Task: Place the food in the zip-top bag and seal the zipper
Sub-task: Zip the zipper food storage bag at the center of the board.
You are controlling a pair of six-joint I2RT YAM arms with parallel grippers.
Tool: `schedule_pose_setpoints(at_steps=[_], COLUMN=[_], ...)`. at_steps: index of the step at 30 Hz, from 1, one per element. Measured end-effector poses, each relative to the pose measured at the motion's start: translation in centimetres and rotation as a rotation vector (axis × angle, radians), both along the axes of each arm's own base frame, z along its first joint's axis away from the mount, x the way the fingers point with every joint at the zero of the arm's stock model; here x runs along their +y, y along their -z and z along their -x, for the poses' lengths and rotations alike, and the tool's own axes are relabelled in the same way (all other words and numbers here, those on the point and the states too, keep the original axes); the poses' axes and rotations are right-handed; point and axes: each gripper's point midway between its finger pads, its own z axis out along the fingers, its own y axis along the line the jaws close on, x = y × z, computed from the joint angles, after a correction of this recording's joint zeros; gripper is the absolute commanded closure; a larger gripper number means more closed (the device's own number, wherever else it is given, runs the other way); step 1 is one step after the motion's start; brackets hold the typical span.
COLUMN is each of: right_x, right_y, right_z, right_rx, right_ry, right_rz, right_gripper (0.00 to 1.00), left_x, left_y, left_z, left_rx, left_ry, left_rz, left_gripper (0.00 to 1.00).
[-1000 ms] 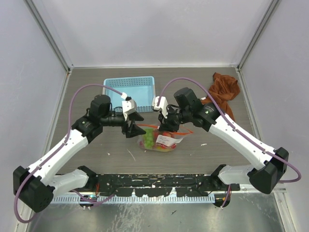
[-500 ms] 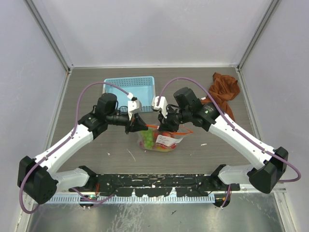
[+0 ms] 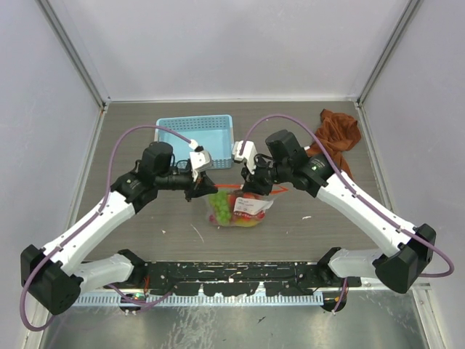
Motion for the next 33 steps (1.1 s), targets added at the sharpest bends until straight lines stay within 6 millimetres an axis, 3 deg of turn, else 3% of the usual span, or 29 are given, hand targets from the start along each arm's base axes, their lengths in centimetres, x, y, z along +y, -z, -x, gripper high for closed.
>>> schedule_pose_setpoints(at_steps=[17,33], right_x=[-3.7,-7.5], right_y=[0.4,1.2], right_z=[-1.8,-3.4], right_rx=[-0.023,-0.021], right_ry=[0.167,0.365], right_rz=[0.044,0.081], right_gripper=[1.0,1.0], left_x=[3.7,5.9], left_y=[-0.2,0.7], left_z=[-2.7,-4.2], left_rx=[-0.092,-0.054], left_ry=[-0.257,-0.386], left_rz=[-0.104,-0.128], left_gripper=[1.0,1.0])
